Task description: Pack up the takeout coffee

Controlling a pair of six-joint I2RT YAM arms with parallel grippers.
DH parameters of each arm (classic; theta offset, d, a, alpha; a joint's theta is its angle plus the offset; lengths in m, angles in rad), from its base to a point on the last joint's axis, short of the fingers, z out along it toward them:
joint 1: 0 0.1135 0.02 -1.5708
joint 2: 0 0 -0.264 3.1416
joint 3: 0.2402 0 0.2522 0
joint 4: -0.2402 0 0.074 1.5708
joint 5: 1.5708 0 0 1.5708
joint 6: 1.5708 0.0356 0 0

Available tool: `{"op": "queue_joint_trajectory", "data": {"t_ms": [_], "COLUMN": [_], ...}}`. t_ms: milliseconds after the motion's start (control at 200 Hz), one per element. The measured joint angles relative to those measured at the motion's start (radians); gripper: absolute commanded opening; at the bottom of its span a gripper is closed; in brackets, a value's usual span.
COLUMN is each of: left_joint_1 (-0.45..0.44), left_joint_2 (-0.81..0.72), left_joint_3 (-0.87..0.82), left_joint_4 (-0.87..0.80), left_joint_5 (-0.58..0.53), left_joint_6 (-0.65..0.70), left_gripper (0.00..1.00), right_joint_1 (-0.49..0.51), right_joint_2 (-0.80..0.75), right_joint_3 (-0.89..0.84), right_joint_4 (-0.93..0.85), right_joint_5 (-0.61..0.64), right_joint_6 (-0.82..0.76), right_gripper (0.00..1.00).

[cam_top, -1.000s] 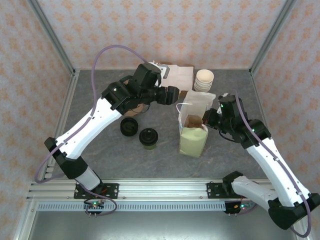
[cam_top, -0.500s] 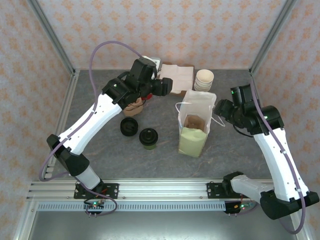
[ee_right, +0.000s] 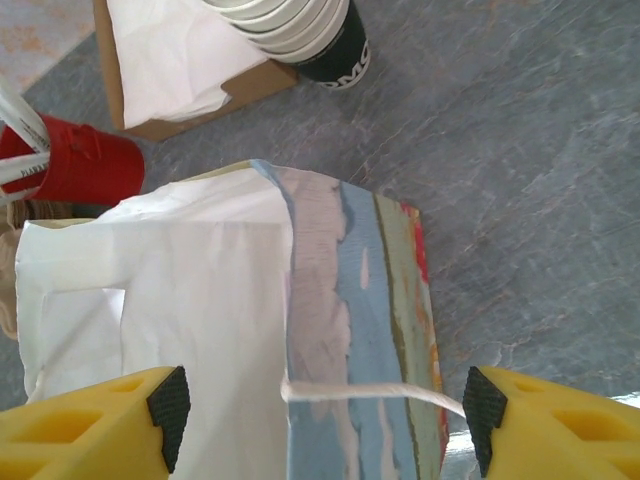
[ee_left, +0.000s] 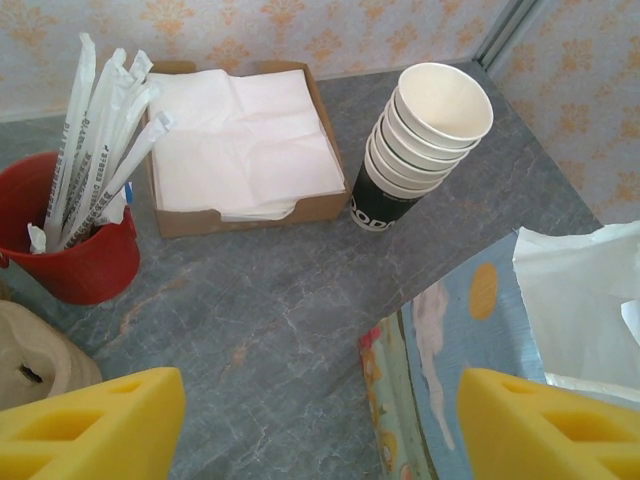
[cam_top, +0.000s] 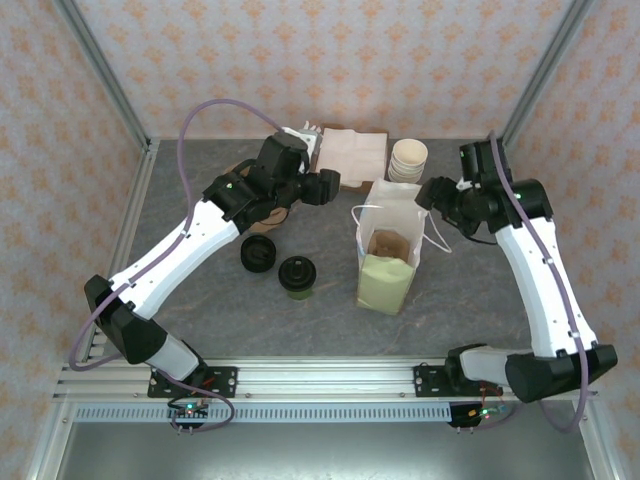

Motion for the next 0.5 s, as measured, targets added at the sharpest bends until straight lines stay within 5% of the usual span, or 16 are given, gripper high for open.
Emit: {"op": "queue_joint_trajectory", "data": {"t_ms": [135,315,500], "left_joint_1": [0.000,-0.007,-0.034], "left_joint_2": [0.000,-0.002,-0.002], "left_joint_3": [-0.001,-0.001,0.040], "left_joint_4": [0.000,-0.004,-0.046], "left_joint_5": [0.002,0.012,0.013], "left_joint_6": [-0.005,-0.010,0.005], "left_gripper": [0.72,0.71,0.68], "right_joint_1": [0.000,0.000,-0.001], "right_joint_2": [0.036,0.068,0.085], "right_joint_3": [-0.022,-0.044,-0.030], "right_joint_4": [0.022,0.040,0.048], "right_joint_5": [-0.015,-0.044,-0.073], "right_joint_6": [-0.035,-0.083,-0.109], "right_gripper": [0.67,0.26,0.01]}}
